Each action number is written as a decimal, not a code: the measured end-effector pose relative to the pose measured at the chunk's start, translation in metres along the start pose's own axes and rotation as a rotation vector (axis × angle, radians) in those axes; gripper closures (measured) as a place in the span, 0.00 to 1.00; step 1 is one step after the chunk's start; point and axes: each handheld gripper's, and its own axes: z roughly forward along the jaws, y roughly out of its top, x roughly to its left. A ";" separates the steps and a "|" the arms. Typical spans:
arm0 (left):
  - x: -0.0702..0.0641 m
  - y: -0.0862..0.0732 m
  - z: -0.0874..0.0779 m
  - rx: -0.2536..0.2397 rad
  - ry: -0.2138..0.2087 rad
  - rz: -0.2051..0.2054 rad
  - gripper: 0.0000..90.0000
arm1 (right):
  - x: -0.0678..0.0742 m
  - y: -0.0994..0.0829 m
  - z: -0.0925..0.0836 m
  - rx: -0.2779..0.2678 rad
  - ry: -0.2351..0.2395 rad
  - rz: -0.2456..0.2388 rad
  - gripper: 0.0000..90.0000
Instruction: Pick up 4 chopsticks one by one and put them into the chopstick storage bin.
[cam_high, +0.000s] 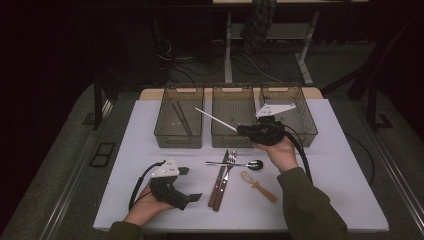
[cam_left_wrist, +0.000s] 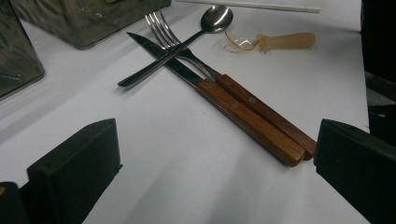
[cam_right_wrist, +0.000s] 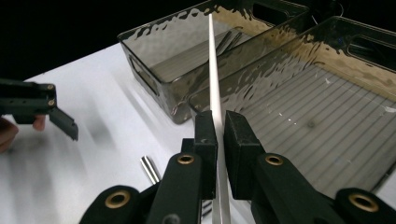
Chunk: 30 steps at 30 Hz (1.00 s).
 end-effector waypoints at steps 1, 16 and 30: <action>0.000 0.000 0.000 -0.001 -0.001 -0.001 0.00 | 0.000 0.001 0.002 0.001 -0.003 0.002 0.93; 0.000 0.000 0.000 -0.005 -0.010 -0.005 0.00 | 0.001 0.024 0.036 0.011 -0.031 0.030 0.93; -0.001 0.000 0.000 -0.007 -0.015 -0.006 0.00 | 0.006 0.052 0.078 0.039 -0.056 0.041 0.93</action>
